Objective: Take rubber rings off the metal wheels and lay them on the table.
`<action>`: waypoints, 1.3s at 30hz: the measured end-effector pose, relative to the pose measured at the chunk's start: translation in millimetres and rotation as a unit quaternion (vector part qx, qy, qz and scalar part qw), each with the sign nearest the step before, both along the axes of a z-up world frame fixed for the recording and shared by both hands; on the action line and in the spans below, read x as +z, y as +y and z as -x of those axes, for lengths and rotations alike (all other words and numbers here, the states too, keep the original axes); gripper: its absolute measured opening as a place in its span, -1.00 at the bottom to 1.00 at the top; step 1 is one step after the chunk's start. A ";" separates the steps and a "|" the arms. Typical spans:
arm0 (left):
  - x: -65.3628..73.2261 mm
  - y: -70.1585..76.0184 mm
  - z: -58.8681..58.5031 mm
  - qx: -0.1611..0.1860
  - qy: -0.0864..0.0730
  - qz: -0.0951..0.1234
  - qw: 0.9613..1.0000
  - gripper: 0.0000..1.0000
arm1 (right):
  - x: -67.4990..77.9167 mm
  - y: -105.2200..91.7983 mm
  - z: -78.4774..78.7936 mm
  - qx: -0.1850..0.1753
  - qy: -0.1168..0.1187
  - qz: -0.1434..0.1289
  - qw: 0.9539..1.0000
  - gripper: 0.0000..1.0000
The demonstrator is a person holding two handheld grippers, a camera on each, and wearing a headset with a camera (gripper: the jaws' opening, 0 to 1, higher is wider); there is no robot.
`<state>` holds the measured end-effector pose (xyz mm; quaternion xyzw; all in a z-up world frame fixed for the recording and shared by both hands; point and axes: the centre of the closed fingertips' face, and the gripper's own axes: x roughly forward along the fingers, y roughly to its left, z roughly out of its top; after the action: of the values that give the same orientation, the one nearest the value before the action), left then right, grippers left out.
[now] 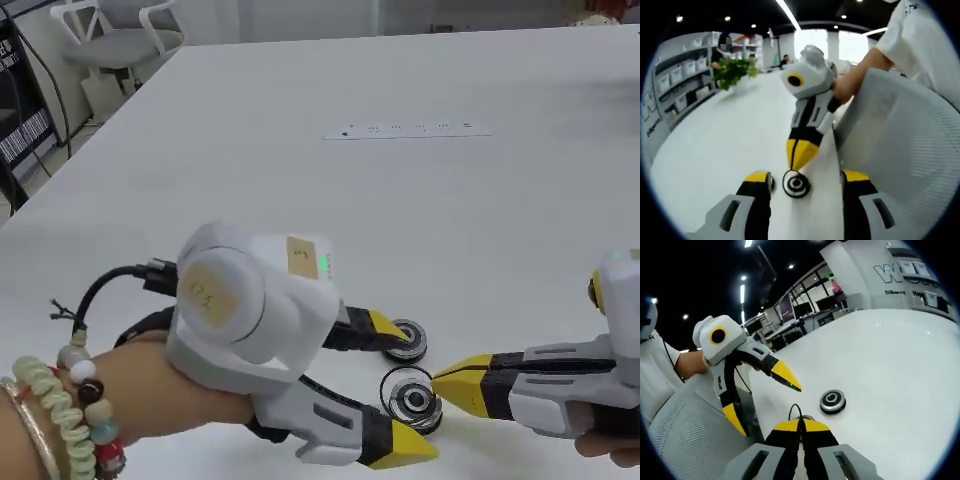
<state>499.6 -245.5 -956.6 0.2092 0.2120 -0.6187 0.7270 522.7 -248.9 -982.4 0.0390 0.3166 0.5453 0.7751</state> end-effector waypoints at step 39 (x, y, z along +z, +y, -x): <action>44.2 145.7 16.9 0.239 -0.020 0.074 0.968 0.72 | 113.5 -16.6 -37.0 -0.051 -0.073 -0.050 0.995 -1.00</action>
<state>482.7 -99.9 -912.4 0.1109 0.1948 -0.4367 0.8713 559.6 -265.5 -868.9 0.0542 0.2293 0.5220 0.8198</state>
